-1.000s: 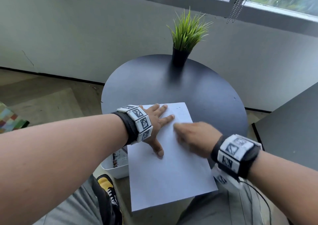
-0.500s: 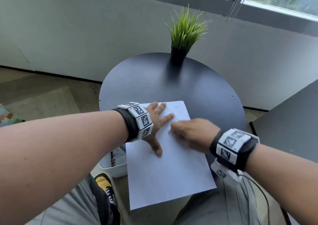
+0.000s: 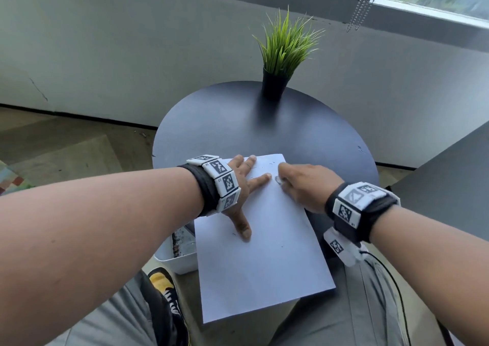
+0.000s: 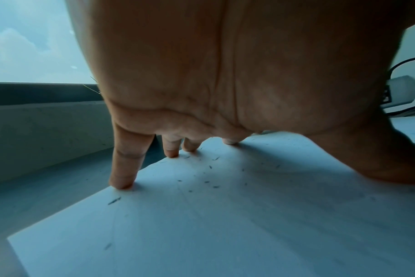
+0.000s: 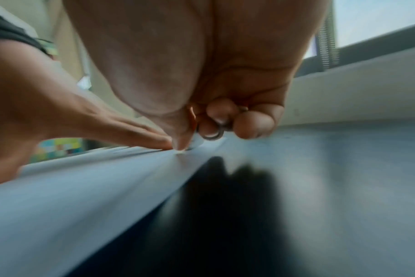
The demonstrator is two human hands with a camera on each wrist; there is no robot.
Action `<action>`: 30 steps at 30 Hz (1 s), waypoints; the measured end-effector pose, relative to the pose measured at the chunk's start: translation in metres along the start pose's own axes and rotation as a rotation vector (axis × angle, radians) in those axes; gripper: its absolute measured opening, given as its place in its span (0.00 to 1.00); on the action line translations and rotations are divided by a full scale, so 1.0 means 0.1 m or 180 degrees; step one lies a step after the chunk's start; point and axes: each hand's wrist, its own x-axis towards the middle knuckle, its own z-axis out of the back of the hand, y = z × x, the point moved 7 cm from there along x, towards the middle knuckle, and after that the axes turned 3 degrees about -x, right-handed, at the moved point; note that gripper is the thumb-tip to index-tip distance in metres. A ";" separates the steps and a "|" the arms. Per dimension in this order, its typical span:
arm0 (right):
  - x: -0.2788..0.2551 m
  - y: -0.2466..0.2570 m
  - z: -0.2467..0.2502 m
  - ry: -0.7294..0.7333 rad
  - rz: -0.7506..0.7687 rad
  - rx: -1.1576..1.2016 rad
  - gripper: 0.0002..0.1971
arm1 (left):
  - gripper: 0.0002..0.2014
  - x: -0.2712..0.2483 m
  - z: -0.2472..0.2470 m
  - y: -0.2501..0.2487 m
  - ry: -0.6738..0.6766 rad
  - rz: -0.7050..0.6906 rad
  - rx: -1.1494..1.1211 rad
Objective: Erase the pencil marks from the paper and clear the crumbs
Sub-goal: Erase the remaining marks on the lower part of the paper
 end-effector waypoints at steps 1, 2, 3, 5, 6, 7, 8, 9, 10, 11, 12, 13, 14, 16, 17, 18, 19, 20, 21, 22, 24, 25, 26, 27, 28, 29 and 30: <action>-0.01 0.13 -0.02 0.0055 0.0231 -0.0050 0.05 | 0.72 0.00 0.00 0.00 -0.0002 0.0007 0.0002; -0.06 0.27 -0.08 0.0225 0.0492 -0.0085 0.08 | 0.72 0.01 0.00 0.00 -0.0009 0.0013 0.0003; -0.11 0.36 -0.14 0.0424 0.0705 -0.0038 0.10 | 0.72 0.01 0.00 0.00 -0.0016 0.0017 0.0013; -0.06 0.25 -0.10 0.0454 0.0520 0.0020 0.09 | 0.72 0.02 0.02 0.00 -0.0029 0.0018 0.0049; 0.02 0.10 -0.04 0.0311 0.0235 0.0031 0.06 | 0.72 0.02 0.02 -0.01 -0.0033 0.0015 0.0071; 0.09 -0.05 0.01 0.0147 0.0015 0.0025 0.07 | 0.72 0.03 0.03 -0.01 -0.0038 0.0025 0.0093; 0.11 -0.13 0.03 0.0051 -0.0057 -0.0029 0.08 | 0.72 0.03 0.03 -0.01 -0.0040 0.0038 0.0115; 0.08 -0.10 0.01 -0.0005 0.0036 -0.0070 0.07 | 0.72 0.03 0.03 -0.01 -0.0033 0.0046 0.0118; 0.00 0.01 -0.02 -0.0003 0.0223 -0.0082 0.04 | 0.73 0.03 0.03 -0.01 -0.0021 0.0053 0.0105; -0.12 0.19 -0.08 0.0039 0.0523 -0.0051 0.04 | 0.73 0.03 0.03 -0.01 -0.0017 0.0058 0.0087; -0.28 0.39 -0.13 0.0156 0.0863 -0.0013 0.05 | 0.74 0.04 0.03 0.00 -0.0012 0.0066 0.0079; -0.45 0.55 -0.20 0.0306 0.1175 0.0007 0.04 | 0.74 0.04 0.02 0.00 0.0007 0.0077 0.0080; -0.57 0.65 -0.22 0.0413 0.1360 -0.0040 0.04 | 0.74 0.05 0.02 0.00 0.0021 0.0081 0.0083; -0.58 0.58 -0.17 0.0366 0.1250 -0.0087 0.06 | 0.73 0.05 0.04 -0.01 0.0003 0.0077 0.0079; -0.50 0.44 -0.14 0.0305 0.0929 -0.0027 0.08 | 0.72 0.05 0.06 -0.02 -0.0027 0.0073 0.0058; -0.43 0.30 -0.09 0.0259 0.0571 0.0047 0.10 | 0.70 0.05 0.08 -0.02 -0.0073 0.0072 0.0019; -0.35 0.16 -0.06 0.0185 0.0262 0.0126 0.10 | 0.69 0.06 0.09 -0.01 -0.0116 0.0083 -0.0037; -0.29 0.08 -0.04 0.0115 0.0072 0.0188 0.10 | 0.67 0.05 0.10 0.00 -0.0148 0.0105 -0.0101; -0.25 0.05 -0.05 0.0077 -0.0020 0.0198 0.10 | 0.67 0.05 0.11 0.01 -0.0192 0.0120 -0.0150; -0.22 0.05 -0.05 0.0083 -0.0071 0.0191 0.10 | 0.66 0.06 0.13 0.01 -0.0272 0.0096 -0.0156; -0.19 0.06 -0.10 0.0149 -0.0160 0.0217 0.11 | 0.63 0.05 0.15 -0.03 -0.0443 -0.0068 -0.0101; -0.18 0.05 -0.09 0.0151 -0.0226 0.0246 0.11 | 0.60 0.04 0.15 -0.05 -0.0470 -0.0150 -0.0114; -0.19 0.05 -0.08 0.0141 -0.0278 0.0251 0.11 | 0.58 0.03 0.12 -0.06 -0.0454 -0.0186 -0.0172; -0.20 0.06 -0.07 0.0121 -0.0280 0.0211 0.10 | 0.57 0.02 0.09 -0.07 -0.0412 -0.0180 -0.0238; -0.24 0.10 -0.07 0.0095 -0.0246 0.0170 0.09 | 0.60 0.01 0.05 -0.07 -0.0362 -0.0162 -0.0268; -0.29 0.17 -0.09 0.0077 -0.0138 0.0121 0.06 | 0.64 0.02 0.00 -0.08 -0.0318 -0.0152 -0.0241; -0.36 0.30 -0.11 0.0098 0.0108 0.0122 0.05 | 0.68 0.02 -0.05 -0.09 -0.0280 -0.0149 -0.0181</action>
